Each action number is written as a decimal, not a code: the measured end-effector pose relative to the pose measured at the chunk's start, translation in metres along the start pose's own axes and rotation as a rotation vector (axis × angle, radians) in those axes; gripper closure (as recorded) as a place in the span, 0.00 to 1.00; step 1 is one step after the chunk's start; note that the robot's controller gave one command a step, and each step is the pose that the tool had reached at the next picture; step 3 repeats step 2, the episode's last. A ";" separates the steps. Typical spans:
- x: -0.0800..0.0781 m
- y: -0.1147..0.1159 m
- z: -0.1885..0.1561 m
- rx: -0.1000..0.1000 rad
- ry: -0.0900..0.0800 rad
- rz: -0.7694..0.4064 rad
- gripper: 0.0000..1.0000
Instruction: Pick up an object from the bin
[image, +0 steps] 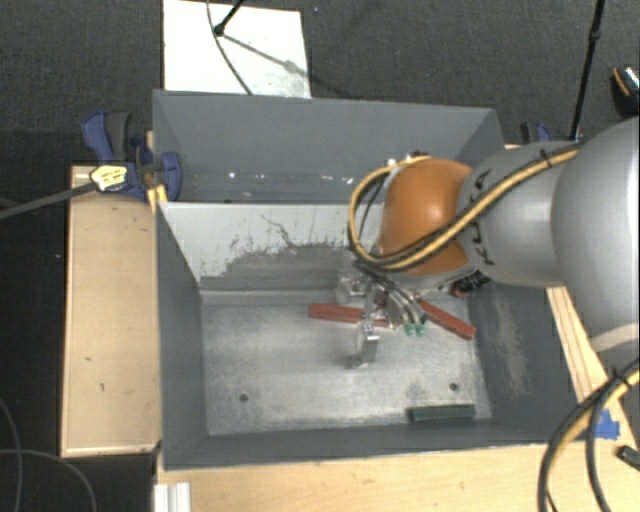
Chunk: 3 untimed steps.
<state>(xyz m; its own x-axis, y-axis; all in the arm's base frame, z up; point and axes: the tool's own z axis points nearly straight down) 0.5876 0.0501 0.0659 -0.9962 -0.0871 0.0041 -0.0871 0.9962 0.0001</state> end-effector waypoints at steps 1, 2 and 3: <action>-0.002 0.000 -0.005 -0.001 -0.007 0.004 1.00; 0.013 0.009 -0.205 0.000 -0.016 -0.008 1.00; 0.013 0.009 -0.205 0.000 -0.016 -0.008 1.00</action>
Offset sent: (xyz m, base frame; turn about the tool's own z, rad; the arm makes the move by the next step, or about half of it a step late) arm 0.0000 0.0000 0.0000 0.0000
